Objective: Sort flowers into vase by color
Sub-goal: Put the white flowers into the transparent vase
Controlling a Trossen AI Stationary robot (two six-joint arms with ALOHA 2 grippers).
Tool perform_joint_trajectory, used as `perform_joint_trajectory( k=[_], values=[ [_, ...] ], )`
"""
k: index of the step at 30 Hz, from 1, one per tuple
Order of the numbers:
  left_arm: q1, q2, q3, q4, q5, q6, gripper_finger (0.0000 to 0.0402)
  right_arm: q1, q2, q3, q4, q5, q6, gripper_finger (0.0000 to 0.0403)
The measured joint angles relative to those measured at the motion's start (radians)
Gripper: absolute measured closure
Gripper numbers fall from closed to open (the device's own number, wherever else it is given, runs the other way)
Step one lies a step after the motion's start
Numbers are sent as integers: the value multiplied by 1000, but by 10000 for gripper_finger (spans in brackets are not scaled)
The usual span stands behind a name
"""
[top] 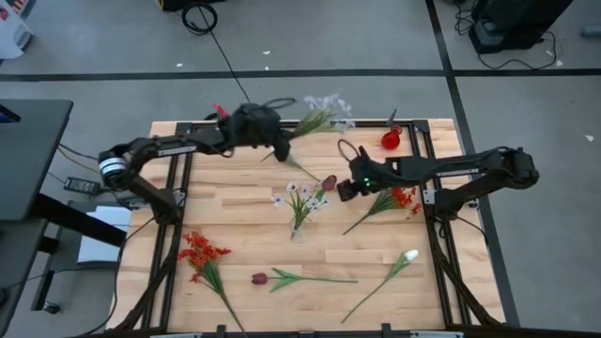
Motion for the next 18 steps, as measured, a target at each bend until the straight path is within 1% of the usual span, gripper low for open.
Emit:
perform_joint_trajectory(
  k=[3, 5, 8, 10, 15, 18],
  values=[
    [13, -56, 0, 48, 102, -29, 400, 20, -66, 0, 175, 155, -43, 202],
    [13, -80, 0, 92, 160, -36, 399, 11, -109, 0, 284, 217, -99, 202],
    [-3, -96, 1, 194, 247, -30, 398, -15, -146, 1, 446, 212, -206, 202],
    [-28, -90, 4, 240, 268, -25, 398, -23, -157, 1, 531, 212, -268, 202],
    [-75, -69, 2, 282, 266, -27, 397, -57, -135, 1, 705, 205, -382, 202],
    [-81, -66, 2, 306, 253, -36, 396, -68, -99, 1, 843, 168, -456, 203]
  ],
)
